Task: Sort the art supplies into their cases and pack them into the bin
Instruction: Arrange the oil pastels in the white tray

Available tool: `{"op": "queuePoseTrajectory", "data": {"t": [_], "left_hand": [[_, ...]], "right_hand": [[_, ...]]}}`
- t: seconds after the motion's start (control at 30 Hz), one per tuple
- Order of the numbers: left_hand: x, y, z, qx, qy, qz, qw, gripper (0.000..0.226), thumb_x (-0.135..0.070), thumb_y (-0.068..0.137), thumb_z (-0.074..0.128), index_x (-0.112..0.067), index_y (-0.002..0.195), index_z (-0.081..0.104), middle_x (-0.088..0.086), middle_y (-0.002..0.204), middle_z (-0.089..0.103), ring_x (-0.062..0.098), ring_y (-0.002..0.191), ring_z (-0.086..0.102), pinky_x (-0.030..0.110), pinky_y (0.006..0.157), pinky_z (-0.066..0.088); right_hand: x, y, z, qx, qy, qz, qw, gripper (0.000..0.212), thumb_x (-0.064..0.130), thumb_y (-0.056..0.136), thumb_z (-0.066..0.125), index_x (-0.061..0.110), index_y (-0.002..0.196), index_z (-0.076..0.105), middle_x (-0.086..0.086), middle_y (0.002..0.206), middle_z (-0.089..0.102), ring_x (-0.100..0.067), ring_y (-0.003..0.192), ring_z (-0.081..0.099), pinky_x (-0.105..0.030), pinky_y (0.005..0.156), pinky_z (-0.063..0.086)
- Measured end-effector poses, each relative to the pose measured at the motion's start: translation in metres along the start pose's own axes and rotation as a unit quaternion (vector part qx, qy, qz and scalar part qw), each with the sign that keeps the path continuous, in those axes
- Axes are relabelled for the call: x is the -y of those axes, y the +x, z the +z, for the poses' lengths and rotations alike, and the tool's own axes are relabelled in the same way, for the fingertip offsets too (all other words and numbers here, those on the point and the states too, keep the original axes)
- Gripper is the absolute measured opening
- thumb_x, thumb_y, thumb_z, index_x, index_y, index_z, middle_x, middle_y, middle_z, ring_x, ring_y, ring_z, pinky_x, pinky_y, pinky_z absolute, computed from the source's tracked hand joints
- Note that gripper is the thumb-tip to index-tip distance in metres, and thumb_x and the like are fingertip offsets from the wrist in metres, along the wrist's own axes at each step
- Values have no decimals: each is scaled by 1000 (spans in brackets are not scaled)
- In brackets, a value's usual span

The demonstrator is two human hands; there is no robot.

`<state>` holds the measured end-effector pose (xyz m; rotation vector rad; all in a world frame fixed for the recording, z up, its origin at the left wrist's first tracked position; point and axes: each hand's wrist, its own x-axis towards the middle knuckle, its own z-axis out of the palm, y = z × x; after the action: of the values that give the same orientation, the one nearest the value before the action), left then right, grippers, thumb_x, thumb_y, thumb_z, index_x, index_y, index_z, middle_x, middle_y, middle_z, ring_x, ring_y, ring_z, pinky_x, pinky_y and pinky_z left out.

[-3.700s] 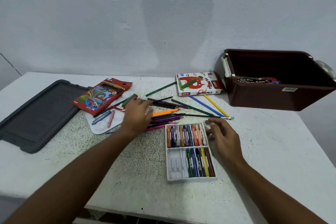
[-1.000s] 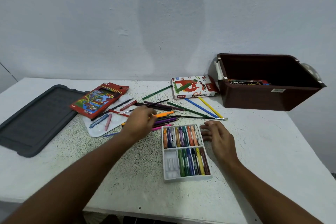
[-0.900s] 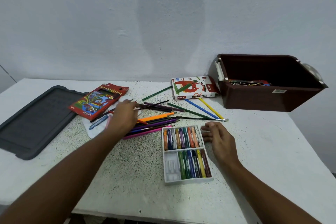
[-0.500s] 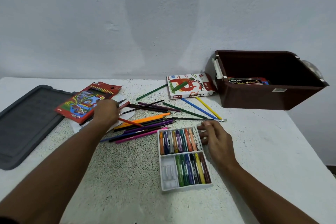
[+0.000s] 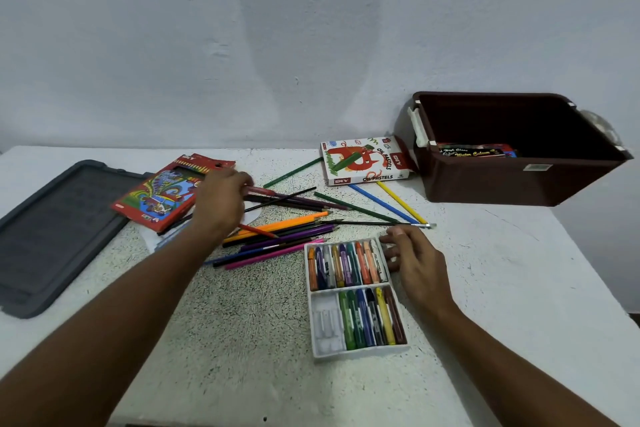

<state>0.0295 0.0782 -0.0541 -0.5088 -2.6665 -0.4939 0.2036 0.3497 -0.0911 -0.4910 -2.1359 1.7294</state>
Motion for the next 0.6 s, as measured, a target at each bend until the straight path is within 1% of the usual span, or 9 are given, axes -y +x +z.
{"op": "queuePoseTrajectory", "data": {"t": [0.03,0.1,0.17,0.23,0.3,0.37,0.43,0.5,0.6], "left_hand": [[-12,-3,-3,0,-41,4,999,19,1,90,55,-5,100,71,12,100,64,29,95,52,37,80,42],[-36,-13,-8,48,-115,42,991,18,0,91,56,-6,100,70,7,103,59,20,96,52,30,82,44],[-59,-28,-12,115,-149,146,971,17,3,89,58,-5,97,71,9,104,59,19,94,55,27,82,50],[-77,-45,-12,152,-145,259,943,15,4,84,64,-4,94,72,12,100,63,20,88,60,20,75,51],[-90,-61,-10,184,-150,306,922,17,4,83,66,-5,95,74,12,99,64,19,85,62,12,73,45],[-99,-73,-7,211,-148,324,911,21,3,84,65,-8,99,74,11,104,63,18,91,61,15,76,47],[-102,-82,-5,221,-136,344,902,22,1,83,67,-9,101,74,10,106,63,21,96,60,25,78,52],[-102,-88,-7,222,-127,352,900,23,0,81,68,-9,100,74,10,104,64,22,96,60,31,75,55],[-101,-96,-11,219,-136,353,900,24,1,78,69,-9,99,75,10,100,66,23,91,61,32,70,56]], "right_hand": [[0,0,0,0,6,3,1000,22,33,100,47,24,91,65,8,85,73,-11,69,68,-37,65,56],[-1,1,1,-1,14,10,1000,22,34,100,47,24,90,65,6,86,73,-13,69,68,-39,65,55],[-2,1,1,-3,12,13,1000,23,35,99,47,25,90,65,6,86,73,-15,71,69,-41,67,57],[-2,0,0,-4,12,13,1000,22,36,99,47,26,89,65,6,87,73,-16,72,70,-43,69,58],[-1,-2,0,-5,20,16,1000,23,36,99,47,25,90,65,6,86,73,-15,71,69,-42,68,57],[0,-3,0,-7,25,18,1000,23,34,99,48,24,91,66,7,85,73,-12,69,69,-38,66,55],[1,-5,0,-10,25,15,1000,23,34,100,47,23,91,66,7,84,73,-10,69,69,-35,65,54],[1,-8,-1,-10,15,10,1000,24,34,100,47,23,91,66,8,84,73,-8,70,69,-35,67,55],[-1,-9,-2,-6,8,10,1000,24,36,100,46,25,92,66,7,87,73,-9,74,69,-40,72,57]]}}
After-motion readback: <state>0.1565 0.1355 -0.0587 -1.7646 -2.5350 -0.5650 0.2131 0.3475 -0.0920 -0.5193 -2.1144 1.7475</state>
